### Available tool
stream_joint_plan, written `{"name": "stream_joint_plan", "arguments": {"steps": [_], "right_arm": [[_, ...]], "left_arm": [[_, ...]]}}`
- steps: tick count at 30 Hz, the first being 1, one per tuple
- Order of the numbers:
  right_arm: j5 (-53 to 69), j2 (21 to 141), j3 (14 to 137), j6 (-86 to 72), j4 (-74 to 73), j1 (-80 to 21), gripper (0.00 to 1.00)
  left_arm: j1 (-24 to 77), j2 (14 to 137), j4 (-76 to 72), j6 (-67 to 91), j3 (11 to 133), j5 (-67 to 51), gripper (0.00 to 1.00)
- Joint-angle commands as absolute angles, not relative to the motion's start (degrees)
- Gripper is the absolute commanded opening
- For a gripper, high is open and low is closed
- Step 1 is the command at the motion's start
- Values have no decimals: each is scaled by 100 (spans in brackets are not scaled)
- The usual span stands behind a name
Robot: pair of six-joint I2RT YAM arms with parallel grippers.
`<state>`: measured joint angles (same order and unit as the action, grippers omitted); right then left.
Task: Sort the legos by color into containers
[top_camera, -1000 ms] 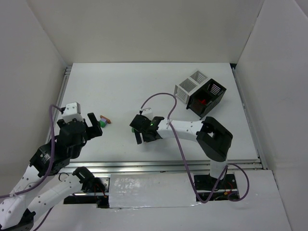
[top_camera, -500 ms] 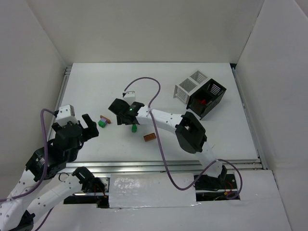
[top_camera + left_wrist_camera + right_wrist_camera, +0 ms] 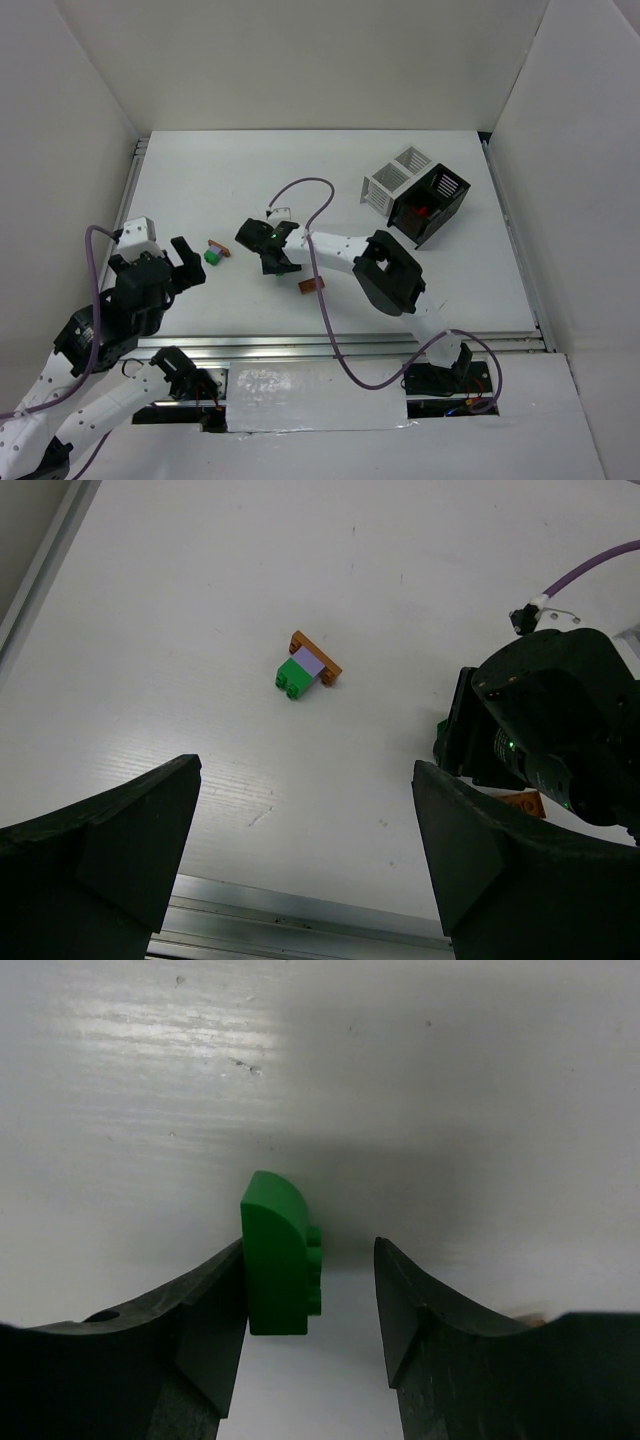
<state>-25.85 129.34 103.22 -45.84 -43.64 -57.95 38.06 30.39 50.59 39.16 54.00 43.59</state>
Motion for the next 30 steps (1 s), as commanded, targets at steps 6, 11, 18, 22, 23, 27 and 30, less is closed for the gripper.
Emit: {"name": "stream_joint_plan", "arguments": {"steps": [6,11,18,22,23,27,30], "right_arm": [[-2268,12797,10055,-4632,-3955,-5783,12],[-2320,12394,9976,-4273,-3639,-5740,0],[-2627,10411,9169,-3780,-3595,-4565,0],[-2804,9450,8615,-3455,-3691,-3512,0],[-2708,9213,8535,-3385,-3691,-3255,0],[-2838,8956,8323,-3155,-3884,-2138,0],[-2830,8807,8192,-3085,-3876,-1399,0]], "left_arm": [[3832,2936,4922,3876,5502,4395,100],[3841,2909,4913,3858,5502,4386,100],[3841,2874,4887,3832,5484,4359,99],[3850,2839,4878,3823,5493,4342,100],[3858,2821,4878,3832,5484,4350,100],[3850,2847,4878,3832,5484,4359,100],[3850,2918,4861,3823,5476,4351,100]]}}
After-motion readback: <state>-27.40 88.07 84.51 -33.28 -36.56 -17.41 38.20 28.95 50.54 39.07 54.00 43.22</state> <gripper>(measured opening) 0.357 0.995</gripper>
